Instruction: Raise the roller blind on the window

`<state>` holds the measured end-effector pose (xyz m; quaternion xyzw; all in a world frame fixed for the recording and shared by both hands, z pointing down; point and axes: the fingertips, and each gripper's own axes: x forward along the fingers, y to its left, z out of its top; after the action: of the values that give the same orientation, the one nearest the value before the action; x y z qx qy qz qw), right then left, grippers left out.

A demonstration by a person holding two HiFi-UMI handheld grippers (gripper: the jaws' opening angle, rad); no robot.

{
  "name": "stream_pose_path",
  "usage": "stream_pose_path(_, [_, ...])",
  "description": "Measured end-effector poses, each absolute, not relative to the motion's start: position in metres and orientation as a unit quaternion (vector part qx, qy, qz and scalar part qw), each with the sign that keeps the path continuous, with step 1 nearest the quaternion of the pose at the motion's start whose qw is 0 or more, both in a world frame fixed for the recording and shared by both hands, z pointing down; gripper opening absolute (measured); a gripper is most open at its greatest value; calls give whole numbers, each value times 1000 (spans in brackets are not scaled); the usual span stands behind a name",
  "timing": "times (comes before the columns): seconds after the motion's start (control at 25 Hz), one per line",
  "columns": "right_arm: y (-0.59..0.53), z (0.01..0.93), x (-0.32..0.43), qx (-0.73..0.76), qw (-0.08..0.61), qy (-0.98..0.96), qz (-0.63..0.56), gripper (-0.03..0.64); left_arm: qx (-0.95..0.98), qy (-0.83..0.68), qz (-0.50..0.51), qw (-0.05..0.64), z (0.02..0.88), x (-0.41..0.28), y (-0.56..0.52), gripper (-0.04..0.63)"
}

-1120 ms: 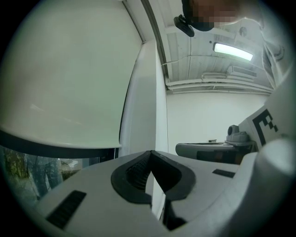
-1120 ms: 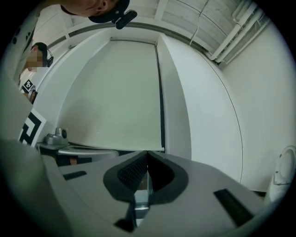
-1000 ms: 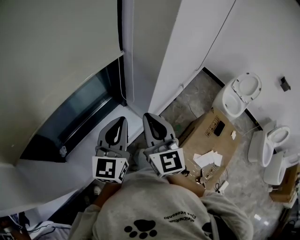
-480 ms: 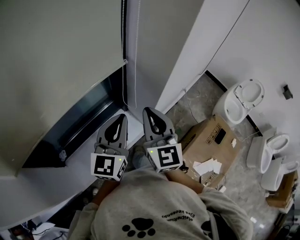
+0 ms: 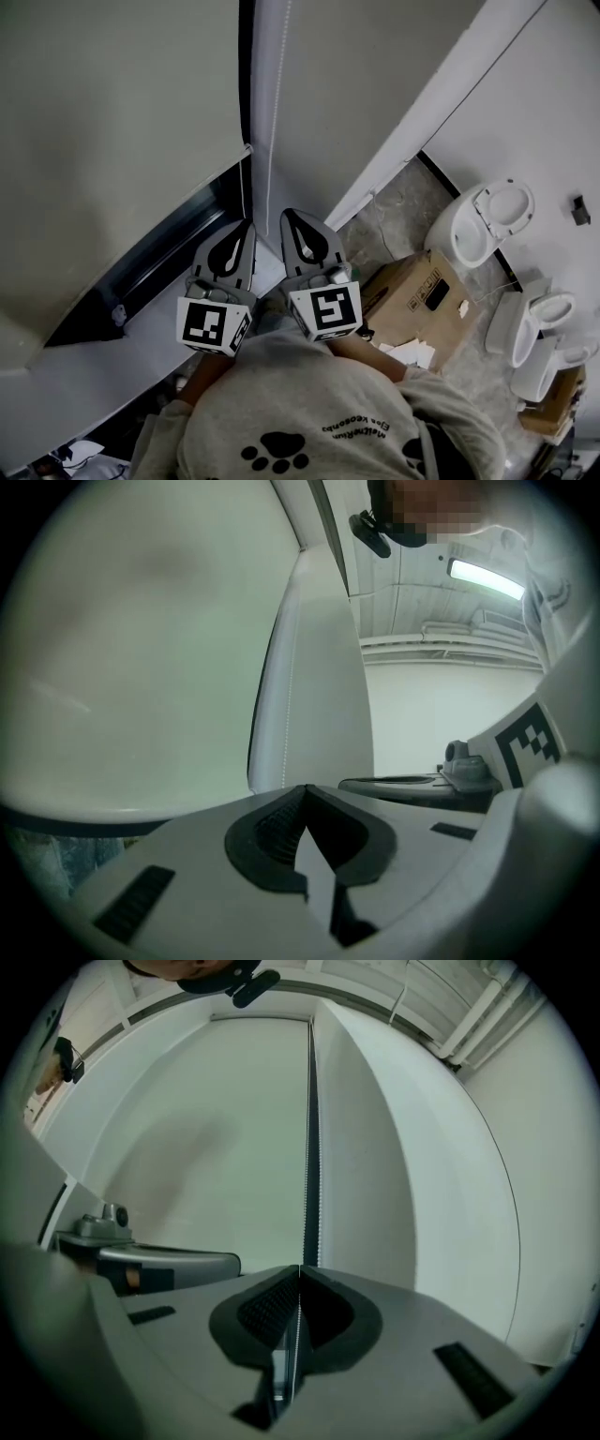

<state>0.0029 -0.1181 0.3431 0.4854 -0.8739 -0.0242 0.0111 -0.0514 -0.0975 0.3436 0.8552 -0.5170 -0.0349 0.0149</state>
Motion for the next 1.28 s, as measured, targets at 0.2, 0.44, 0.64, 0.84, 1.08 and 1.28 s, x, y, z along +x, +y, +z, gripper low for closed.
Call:
stream_pose_path(0.2, [-135,345,1,472,17,-881,-19,11,850,-525,-36,13,339,-49,-118,9])
stream_pose_path(0.44, [-154,352,-1,482,13,-876,-8,11,856,-517,-28,15,344,-50,-128,9])
stream_pose_path(0.64, [-164,346,-12,488,12,-873,-2,33,863,-505,-22,18,340,-56,-138,8])
stream_pose_path(0.84, [-180,346,-19,505,14,-863,3,92,869,-494,-22,19,340,-66,-149,9])
stream_pose_path(1.08, [-199,341,-29,531,20,-847,3,92,874,-484,-28,25,340,-75,-153,8])
stream_pose_path(1.28, [-205,341,-34,540,23,-841,0,92,878,-476,-34,28,340,-79,-153,9])
